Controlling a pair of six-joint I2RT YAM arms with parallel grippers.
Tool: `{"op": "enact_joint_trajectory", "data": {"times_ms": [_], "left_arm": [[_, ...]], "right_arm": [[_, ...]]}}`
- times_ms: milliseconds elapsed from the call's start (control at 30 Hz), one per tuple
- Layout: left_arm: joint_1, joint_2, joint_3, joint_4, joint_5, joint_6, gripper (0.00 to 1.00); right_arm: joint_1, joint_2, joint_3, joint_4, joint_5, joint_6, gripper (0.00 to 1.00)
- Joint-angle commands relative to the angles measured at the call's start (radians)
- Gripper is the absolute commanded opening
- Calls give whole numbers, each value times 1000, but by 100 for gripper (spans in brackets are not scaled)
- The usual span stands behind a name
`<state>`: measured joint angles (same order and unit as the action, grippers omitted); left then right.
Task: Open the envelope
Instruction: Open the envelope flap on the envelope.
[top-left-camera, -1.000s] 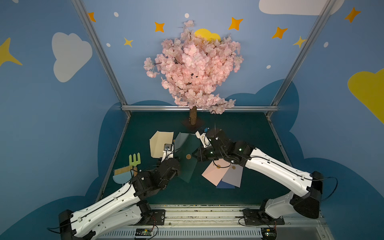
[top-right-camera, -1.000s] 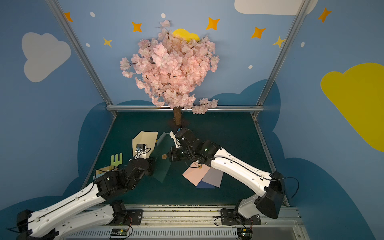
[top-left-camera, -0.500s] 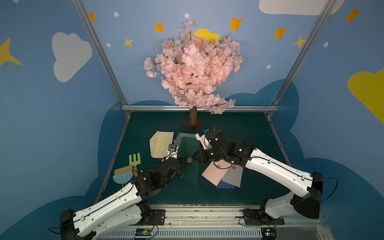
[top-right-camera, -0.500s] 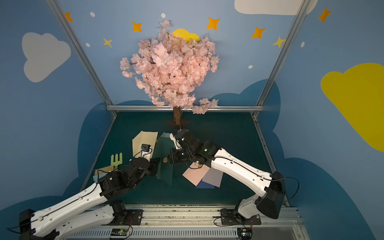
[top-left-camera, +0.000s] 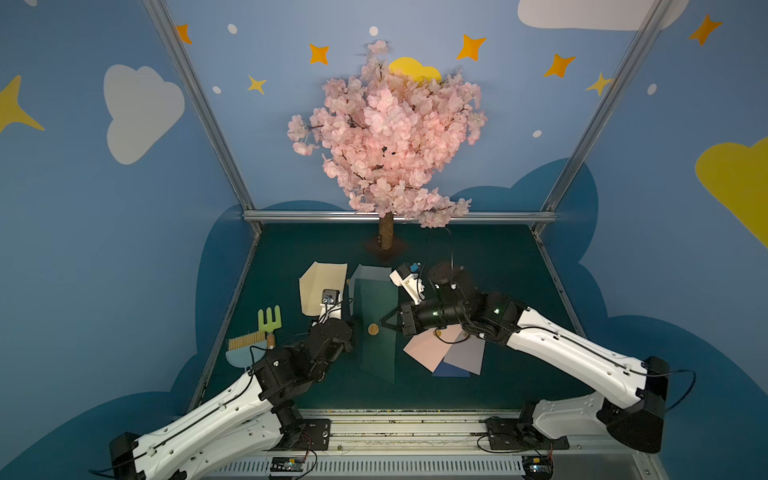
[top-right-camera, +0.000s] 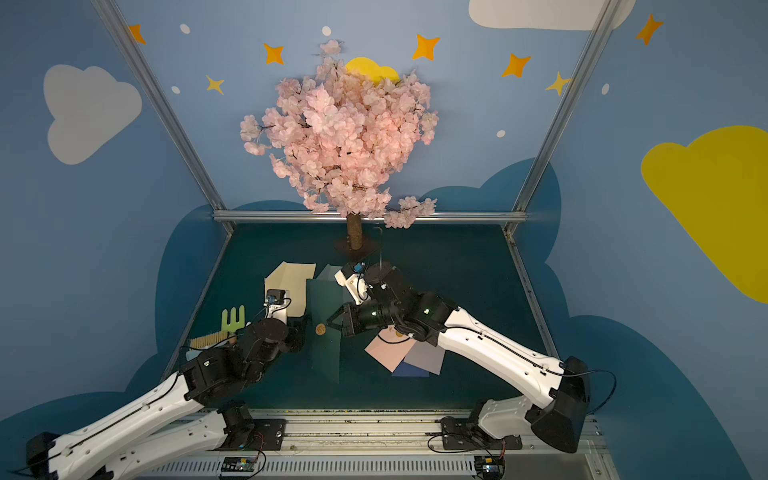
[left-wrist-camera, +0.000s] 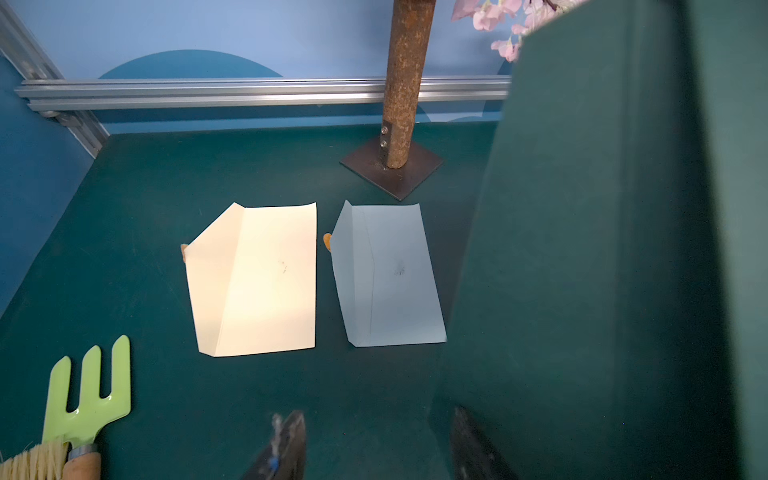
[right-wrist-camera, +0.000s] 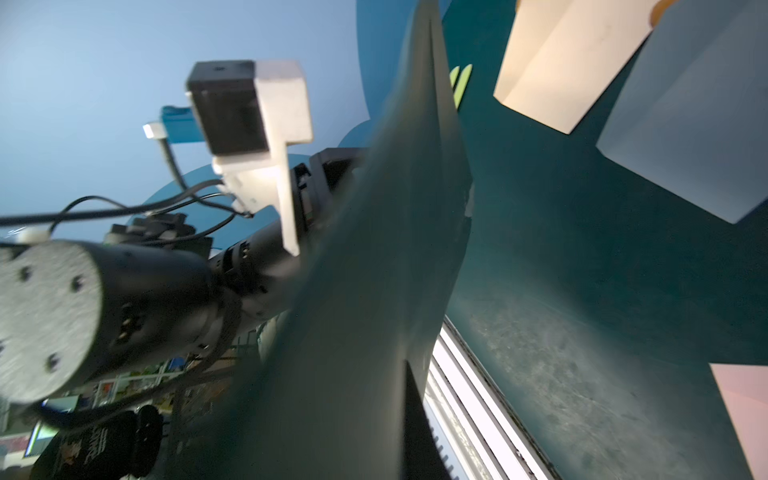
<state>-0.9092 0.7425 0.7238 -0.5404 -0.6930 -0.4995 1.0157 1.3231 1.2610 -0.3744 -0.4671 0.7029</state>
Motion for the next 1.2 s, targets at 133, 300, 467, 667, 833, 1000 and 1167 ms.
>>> {"op": "enact_joint_trajectory", "data": {"times_ms": [133,300,467,667,833,1000,1167], "left_arm": [[15,-51,-23,-19,-16,-12,57],[16,-91,-45,-26,-14,-33,57],[15,-149,-87,6,4,-37,58],[15,-199,-141,158,128,41,60],[16,-154,-126,172,177,68,60],[16,-192,-129,116,90,38,60],[17,-328,-86,-145,-107,-65,58]], "right_arm": [[-1,-43,-58,218,-149,60,0],[-11,-71,-63,213,-85,44,0],[-28,-86,-96,316,-83,80,0],[-32,-17,-108,458,-147,157,0],[-36,46,-147,654,-208,272,0],[-40,54,-138,647,-223,262,0],[-85,13,-128,432,-184,150,0]]}}
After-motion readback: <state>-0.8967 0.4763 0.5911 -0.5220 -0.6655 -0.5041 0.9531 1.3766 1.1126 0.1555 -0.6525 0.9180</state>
